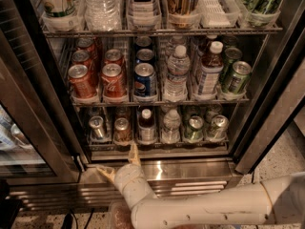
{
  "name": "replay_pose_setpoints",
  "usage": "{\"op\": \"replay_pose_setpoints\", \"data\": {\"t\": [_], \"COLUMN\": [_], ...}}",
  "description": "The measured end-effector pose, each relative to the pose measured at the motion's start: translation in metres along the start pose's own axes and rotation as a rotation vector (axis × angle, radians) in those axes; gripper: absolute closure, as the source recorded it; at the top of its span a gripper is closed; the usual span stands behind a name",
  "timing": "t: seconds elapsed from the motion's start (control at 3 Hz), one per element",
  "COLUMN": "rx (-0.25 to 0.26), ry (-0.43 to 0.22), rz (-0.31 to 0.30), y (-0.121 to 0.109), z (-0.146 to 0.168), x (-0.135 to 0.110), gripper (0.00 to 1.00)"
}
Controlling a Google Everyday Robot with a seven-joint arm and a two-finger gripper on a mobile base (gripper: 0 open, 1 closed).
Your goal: Pick orange can from bottom shelf of fridge
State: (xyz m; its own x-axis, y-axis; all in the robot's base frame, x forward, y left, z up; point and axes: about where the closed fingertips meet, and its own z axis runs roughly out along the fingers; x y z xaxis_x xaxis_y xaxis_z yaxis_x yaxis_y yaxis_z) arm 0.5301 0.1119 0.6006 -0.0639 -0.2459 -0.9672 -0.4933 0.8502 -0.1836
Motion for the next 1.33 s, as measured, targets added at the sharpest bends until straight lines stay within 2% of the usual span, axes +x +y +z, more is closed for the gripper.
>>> {"op": "replay_pose_setpoints", "data": {"t": [0.33,1.33], "rx": [0.072,0.25], "ry": [-0.07,-0.19], "rz": [0.014,0.02], "y": [-0.001,-0.015], "z": [0.015,0.03], "x": [-0.001,-0.004], "gripper": [0.26,0.26]}}
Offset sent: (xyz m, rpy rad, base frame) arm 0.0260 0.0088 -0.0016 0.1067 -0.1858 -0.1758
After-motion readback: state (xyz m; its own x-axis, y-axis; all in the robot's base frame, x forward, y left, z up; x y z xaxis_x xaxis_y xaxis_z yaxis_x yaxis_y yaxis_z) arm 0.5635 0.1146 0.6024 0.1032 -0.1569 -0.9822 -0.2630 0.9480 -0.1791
